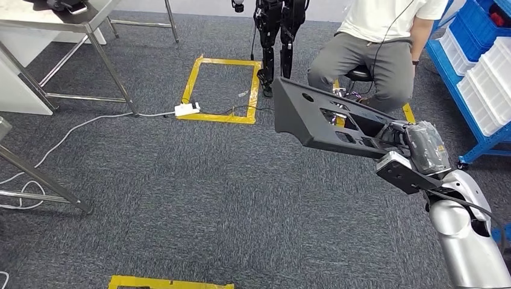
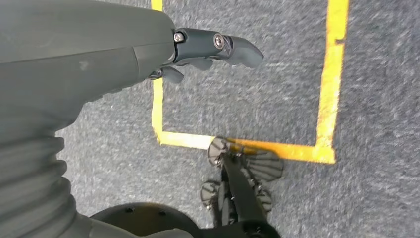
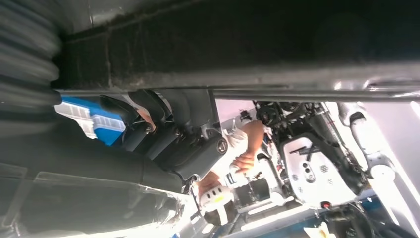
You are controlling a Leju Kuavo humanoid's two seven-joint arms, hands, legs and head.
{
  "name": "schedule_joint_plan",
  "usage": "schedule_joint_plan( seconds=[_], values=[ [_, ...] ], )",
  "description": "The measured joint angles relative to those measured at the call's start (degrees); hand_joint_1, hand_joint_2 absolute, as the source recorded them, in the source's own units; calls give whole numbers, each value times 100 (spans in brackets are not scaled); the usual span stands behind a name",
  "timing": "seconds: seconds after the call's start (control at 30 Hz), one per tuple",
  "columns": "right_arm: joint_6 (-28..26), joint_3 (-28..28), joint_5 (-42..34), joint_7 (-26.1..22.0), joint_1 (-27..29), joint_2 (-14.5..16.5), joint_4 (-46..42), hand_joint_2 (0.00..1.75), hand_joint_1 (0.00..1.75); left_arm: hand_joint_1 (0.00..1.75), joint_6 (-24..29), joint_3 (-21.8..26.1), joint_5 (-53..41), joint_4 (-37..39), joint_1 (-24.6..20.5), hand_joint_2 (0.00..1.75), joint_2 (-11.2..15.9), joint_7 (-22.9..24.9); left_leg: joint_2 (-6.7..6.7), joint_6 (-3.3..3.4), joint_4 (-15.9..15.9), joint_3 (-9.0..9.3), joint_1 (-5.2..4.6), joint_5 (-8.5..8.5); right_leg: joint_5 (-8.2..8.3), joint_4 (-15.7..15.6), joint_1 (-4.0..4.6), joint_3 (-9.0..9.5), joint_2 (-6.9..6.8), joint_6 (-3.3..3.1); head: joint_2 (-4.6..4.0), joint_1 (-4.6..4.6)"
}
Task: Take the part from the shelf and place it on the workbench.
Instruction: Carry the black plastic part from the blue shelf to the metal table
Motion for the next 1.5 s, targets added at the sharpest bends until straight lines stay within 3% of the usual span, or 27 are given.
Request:
schedule_joint_plan(
  seconds=[0.07, 0.13, 0.17, 0.23, 0.27, 0.3, 0.37, 0.43, 0.53, 0.6, 0.67, 0.73, 0.77, 0.8, 0.87, 0.9, 0.97, 1.0, 1.03, 1.1, 1.17, 1.23, 1.27, 1.33, 1.4, 1.47, 1.5],
  values=[
    [0, 7, 3, 2, -14, 15, -5, 175, 175, 0, 6, 0, -1, 4, 21, 175, 2, -1, 214, -47, 125, -70, -15, -94, 31, -67, -45, 57, -136, -87, 0, -9],
    [0, 8, 3, 3, -26, 22, -13, 175, 175, 0, 10, 0, -3, 4, 15, 175, 4, 1, 618, -105, 652, -325, -6, -408, 40, -119, -67, 98, -287, -186, -1, -19],
    [2, 9, 4, 3, -30, 23, -17, 175, 175, 0, 8, 0, -4, 5, 11, 175, 3, 5, 730, -141, 1035, -521, 20, -594, 31, -122, -58, 104, -362, -223, -1, -24],
    [9, 17, 7, 4, -35, 27, -16, 175, 175, 0, 5, 0, -4, 6, 10, 175, 0, 17, 803, -207, 1597, -824, 88, -776, 17, -121, -54, 106, -519, -238, 0, -23],
    [15, 22, 7, 5, -37, 30, -16, 175, 175, 0, 5, 1, -4, 7, 13, 175, -1, 21, 827, -238, 1606, -837, 121, -725, 11, -120, -58, 107, -593, -233, 0, -26],
    [19, 26, 7, 5, -42, 34, -16, 175, 175, 0, 5, 2, -4, 7, 16, 175, -1, 23, 878, -265, 1377, -718, 151, -583, 0, -118, -64, 112, -666, -217, 0, -26],
    [25, 28, 6, 5, -66, 44, -16, 175, 175, 0, 6, 7, -4, 7, 11, 175, 2, 23, 1155, -296, 588, -268, 175, -273, -41, -93, -52, 129, -790, -157, -1, -32],
    [26, 31, 6, 6, -113, 49, -13, 175, 175, 0, 6, 17, -1, 7, 1, 175, 4, 17, 1331, -253, 108, 20, 148, -143, -92, -61, -12, 148, -903, -78, -1, -10],
    [26, 51, 4, 9, -189, 68, -8, 175, 175, 0, 7, 31, 5, 7, 10, 175, 5, -18, 1149, -108, 20, 62, 87, -117, -150, -43, 16, 185, -1036, 38, -1, 14],
    [27, 67, -1, 11, -212, 69, -3, 175, 175, 0, 11, 37, 10, 7, 12, 175, 3, -66, 1012, 4, -32, 92, 94, -78, -310, 206, -25, 98, -794, 68, -1, 15],
    [28, 77, -6, 12, -210, 48, 14, 175, 175, 0, 16, 42, 14, 7, 1, 175, 3, -94, 867, 68, -44, 98, 105, -61, -627, 906, -79, -239, -447, 36, -1, 28],
    [28, 87, -7, 14, -204, 33, 43, 175, 175, 0, 16, 44, 15, 7, -2, 175, 4, -103, 695, 78, -42, 97, 101, -61, -840, 1573, -96, -599, -334, 60, 0, 35],
    [29, 94, -7, 15, -203, 34, 56, 175, 175, 0, 16, 44, 15, 7, 2, 175, 4, -103, 611, 76, -41, 98, 101, -60, -815, 1626, -100, -649, -321, 102, 1, 35],
    [29, 99, -7, 15, -203, 34, 65, 175, 175, 0, 15, 44, 16, 7, 6, 175, 4, -103, 524, 72, -39, 102, 103, -59, -688, 1424, -113, -576, -303, 159, 1, 34],
    [29, 104, -8, 14, -216, 33, 72, 175, 175, 0, 15, 44, 17, 7, 11, 175, 4, -103, 365, 47, -35, 108, 110, -54, -333, 621, -168, -223, -162, 260, 0, 38],
    [28, 107, -8, 14, -224, 33, 74, 175, 175, 0, 15, 45, 17, 7, 10, 175, 5, -103, 292, 17, -32, 100, 107, -48, -196, 275, -177, -65, -80, 266, -1, 36],
    [30, 114, -8, 15, -232, 36, 79, 175, 175, 0, 15, 46, 19, 7, 22, 175, 5, -103, 182, -60, -35, 59, 98, -23, -105, 22, -140, 48, 2, 193, -1, 30],
    [30, 121, -7, 16, -234, 40, 81, 175, 175, 0, 15, 46, 19, 7, 37, 175, 5, -101, 135, -95, -41, 39, 96, -6, -93, 24, -103, 51, -53, 142, -1, 27],
    [30, 126, -6, 17, -237, 46, 81, 175, 175, 0, 15, 46, 20, 8, 56, 175, 7, -99, 129, -121, -36, 20, 103, -6, -79, 24, -123, 50, -107, 94, -1, 24],
    [31, 140, -9, 16, -250, 55, 81, 175, 175, 0, 16, 48, 20, 8, 82, 175, 9, -96, 366, -160, 146, -72, 90, -135, -57, 2, -159, 63, -218, -10, -1, 6],
    [36, 148, -16, 13, -263, 52, 84, 175, 175, 0, 16, 48, 20, 8, 81, 175, 10, -96, 711, -188, 774, -366, 86, -482, -58, -10, -134, 69, -346, -125, 0, -18],
    [43, 154, -26, 11, -271, 48, 93, 175, 175, 0, 15, 48, 20, 8, 81, 175, 8, -96, 819, -206, 1507, -723, 104, -774, -70, -10, -83, 69, -488, -185, 1, -28],
    [44, 158, -31, 11, -275, 50, 99, 175, 175, 0, 13, 48, 20, 8, 84, 175, 7, -99, 830, -210, 1646, -794, 109, -785, -76, -10, -67, 71, -559, -192, 1, -29],
    [46, 167, -38, 10, -287, 53, 109, 175, 175, 0, 11, 49, 20, 8, 86, 175, 5, -109, 896, -191, 1237, -572, 108, -528, -87, -9, -46, 83, -694, -203, 1, -31],
    [47, 168, -43, 9, -307, 54, 112, 175, 175, 0, 10, 50, 21, 5, 75, 175, 11, -119, 1163, -126, 439, -122, 70, -243, -109, -5, -8, 104, -810, -193, 1, -29],
    [48, 169, -47, 8, -337, 52, 115, 175, 175, 0, 9, 51, 22, 4, 58, 175, 17, -128, 1303, -55, 55, 80, 18, -163, -134, -2, 34, 118, -919, -157, 0, -23],
    [48, 172, -47, 7, -349, 54, 117, 175, 175, 0, 9, 52, 22, 4, 53, 175, 20, -131, 1242, -33, 36, 73, 0, -160, -141, -5, 47, 123, -979, -136, 0, -18]
  ],
)
